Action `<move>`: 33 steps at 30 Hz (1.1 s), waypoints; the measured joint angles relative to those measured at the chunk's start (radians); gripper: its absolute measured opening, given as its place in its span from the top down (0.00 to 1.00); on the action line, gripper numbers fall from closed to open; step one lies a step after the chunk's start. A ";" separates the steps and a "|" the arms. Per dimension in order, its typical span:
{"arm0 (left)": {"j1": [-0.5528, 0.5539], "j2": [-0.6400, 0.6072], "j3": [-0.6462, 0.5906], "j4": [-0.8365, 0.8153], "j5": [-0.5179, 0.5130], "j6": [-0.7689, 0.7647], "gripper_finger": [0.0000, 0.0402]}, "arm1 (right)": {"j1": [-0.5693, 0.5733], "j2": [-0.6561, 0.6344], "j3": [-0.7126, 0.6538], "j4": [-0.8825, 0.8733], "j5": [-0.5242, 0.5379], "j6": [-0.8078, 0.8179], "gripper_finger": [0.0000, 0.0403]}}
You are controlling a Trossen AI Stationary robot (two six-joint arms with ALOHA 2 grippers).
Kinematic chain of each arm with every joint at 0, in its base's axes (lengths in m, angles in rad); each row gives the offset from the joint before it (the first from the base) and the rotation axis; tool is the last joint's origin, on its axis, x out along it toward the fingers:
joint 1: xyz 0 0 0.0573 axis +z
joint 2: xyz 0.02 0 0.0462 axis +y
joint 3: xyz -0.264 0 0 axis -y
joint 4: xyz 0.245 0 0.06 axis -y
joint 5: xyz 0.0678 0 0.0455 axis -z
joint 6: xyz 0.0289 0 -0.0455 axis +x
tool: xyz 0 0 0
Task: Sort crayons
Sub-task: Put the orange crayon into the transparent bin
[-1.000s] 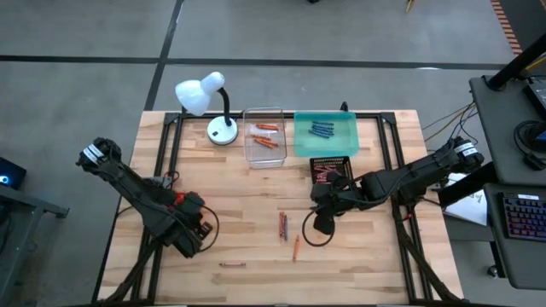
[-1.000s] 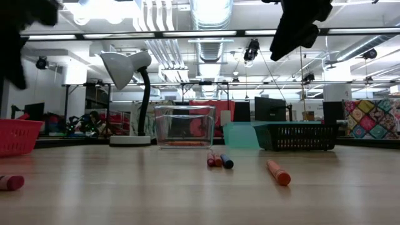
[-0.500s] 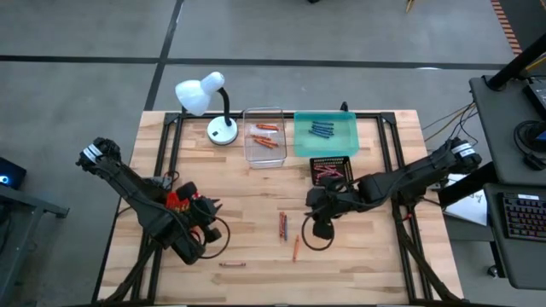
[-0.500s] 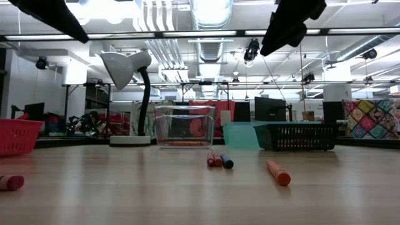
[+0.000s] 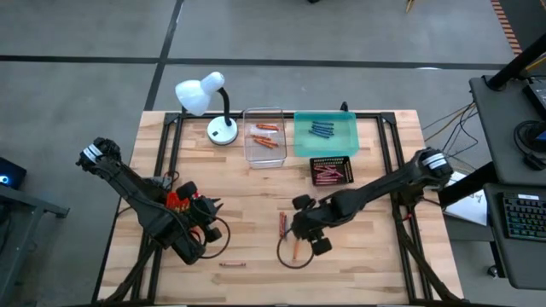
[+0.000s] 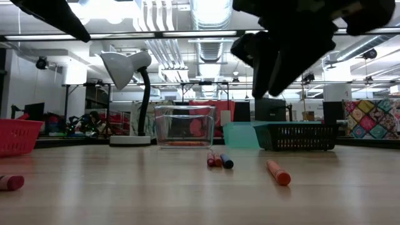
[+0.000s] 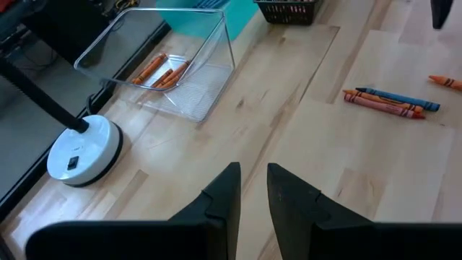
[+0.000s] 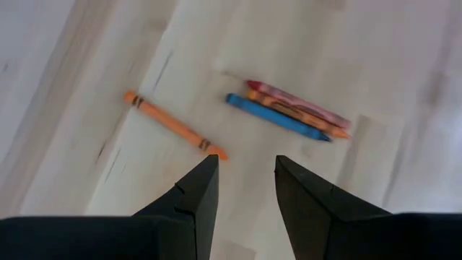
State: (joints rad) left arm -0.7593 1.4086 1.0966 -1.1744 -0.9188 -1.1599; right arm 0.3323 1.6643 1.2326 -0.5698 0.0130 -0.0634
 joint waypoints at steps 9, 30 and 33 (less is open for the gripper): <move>0.000 0.000 0.000 0.000 0.000 0.000 0.87 | 0.038 0.151 0.112 -0.051 -0.024 -0.140 0.68; 0.000 0.000 -0.001 0.007 0.002 0.000 0.87 | 0.065 0.337 0.196 -0.090 -0.027 -0.203 0.69; 0.000 0.000 -0.001 0.007 0.002 0.007 0.87 | 0.058 0.341 0.197 -0.093 -0.056 -0.199 0.73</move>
State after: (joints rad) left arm -0.7593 1.4086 1.0954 -1.1671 -0.9173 -1.1529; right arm 0.3905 2.0048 1.4292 -0.6631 -0.0427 -0.2627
